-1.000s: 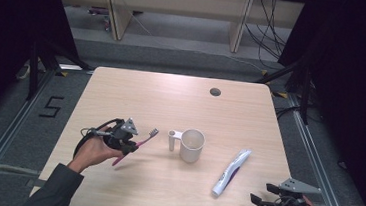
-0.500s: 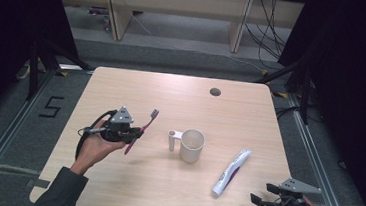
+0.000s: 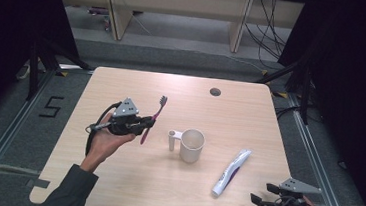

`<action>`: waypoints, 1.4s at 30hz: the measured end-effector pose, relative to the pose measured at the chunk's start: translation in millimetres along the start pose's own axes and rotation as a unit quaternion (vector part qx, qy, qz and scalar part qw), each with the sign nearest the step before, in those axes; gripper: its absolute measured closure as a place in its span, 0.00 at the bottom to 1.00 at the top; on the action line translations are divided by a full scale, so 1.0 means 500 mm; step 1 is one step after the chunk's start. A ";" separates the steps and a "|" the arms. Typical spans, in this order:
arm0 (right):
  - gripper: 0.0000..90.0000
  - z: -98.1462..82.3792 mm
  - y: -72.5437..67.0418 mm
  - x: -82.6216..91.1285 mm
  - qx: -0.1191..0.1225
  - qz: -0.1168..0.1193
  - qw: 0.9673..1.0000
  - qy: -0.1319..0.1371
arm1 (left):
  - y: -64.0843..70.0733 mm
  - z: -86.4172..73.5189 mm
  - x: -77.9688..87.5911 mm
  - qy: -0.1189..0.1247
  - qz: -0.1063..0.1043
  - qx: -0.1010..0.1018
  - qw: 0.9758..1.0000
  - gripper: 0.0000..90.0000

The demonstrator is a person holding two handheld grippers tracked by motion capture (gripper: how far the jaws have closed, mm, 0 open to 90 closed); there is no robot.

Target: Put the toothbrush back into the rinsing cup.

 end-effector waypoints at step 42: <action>0.24 0.000 0.000 0.000 0.003 0.000 1.000 0.002 | 0.034 0.108 -0.102 0.036 -0.031 -0.017 0.999 0.91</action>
Point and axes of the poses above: each handheld gripper's, and its own axes: x roughly backward along the jaws, z roughly out of its top, y roughly to its right, the point moved 2 cm from there along -x, roughly forward along the jaws, and after that the axes turned 14 degrees about -z, right-handed, at the moved point
